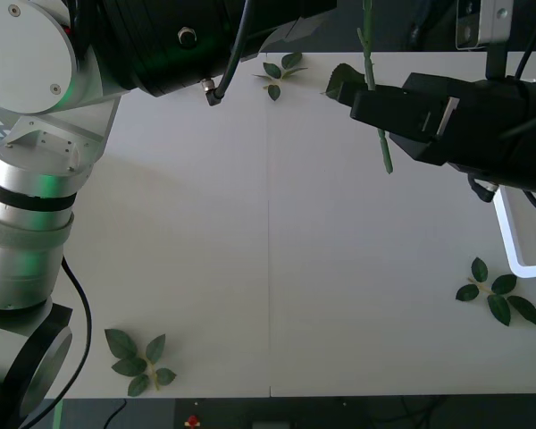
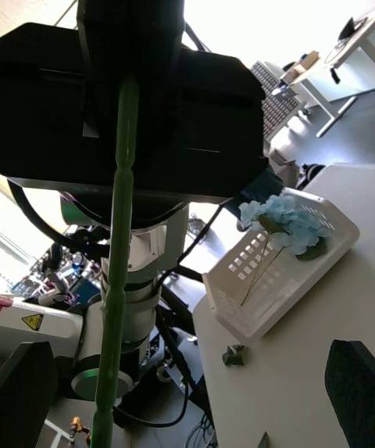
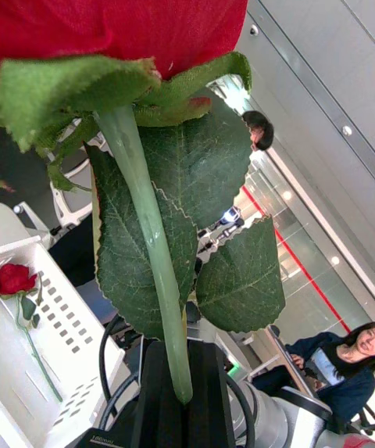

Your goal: Place the red flowers into the right box and the blue flowers into the left box. If a person shows an open palm, hand one flower to the person first, then continue sorting.

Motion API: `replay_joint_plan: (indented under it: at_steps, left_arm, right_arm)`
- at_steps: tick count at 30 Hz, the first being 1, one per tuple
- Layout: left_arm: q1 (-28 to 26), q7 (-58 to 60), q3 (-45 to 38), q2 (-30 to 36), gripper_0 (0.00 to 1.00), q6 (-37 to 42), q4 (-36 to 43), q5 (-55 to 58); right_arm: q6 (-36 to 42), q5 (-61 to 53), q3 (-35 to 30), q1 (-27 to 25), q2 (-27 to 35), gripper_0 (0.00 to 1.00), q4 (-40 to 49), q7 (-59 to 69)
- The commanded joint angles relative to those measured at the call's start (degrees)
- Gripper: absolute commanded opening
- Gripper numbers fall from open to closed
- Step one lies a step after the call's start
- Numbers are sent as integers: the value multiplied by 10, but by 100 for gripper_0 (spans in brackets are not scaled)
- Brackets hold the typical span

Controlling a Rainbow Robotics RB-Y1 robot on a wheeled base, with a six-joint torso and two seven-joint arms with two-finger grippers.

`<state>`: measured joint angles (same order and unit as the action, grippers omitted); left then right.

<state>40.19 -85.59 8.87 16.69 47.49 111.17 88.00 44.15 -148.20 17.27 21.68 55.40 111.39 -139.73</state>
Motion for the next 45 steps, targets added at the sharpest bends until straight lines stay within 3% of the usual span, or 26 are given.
replay_joint_plan:
  at_steps: [1,2,3,4,6,35,36,37,38,45]
  left_arm:
    - [28,14,5,-12,0,-7,7,8]
    - [28,14,5,-12,0,-7,7,8]
    - [28,14,5,-12,0,-7,7,8]
    - [28,14,5,-12,0,-7,7,8]
    - [28,14,5,-12,0,-7,7,8]
    - [28,14,5,-12,1,-7,7,8]
    - [28,14,5,-12,36,-7,7,8]
    - [28,14,5,-12,93,-7,7,8]
    - [28,14,5,-12,100,-7,7,8]
    - [28,14,5,-12,100,-7,7,8]
  right_arm:
    - [-10,-9,14,31,-14,100,6,18]
    - [-11,-9,14,31,-15,100,5,18]
    - [-10,-9,15,33,-16,77,6,19]
    - [-11,-9,15,33,-17,46,6,19]
    - [-12,-10,15,33,-16,0,7,19]
    - [-15,-25,15,35,-17,0,10,19]
    - [-15,-26,15,34,-17,0,9,19]
    - [-14,-26,15,35,-17,0,10,19]
    - [-15,-26,15,35,-16,0,10,19]
    - [-15,-28,14,35,-17,0,9,19]
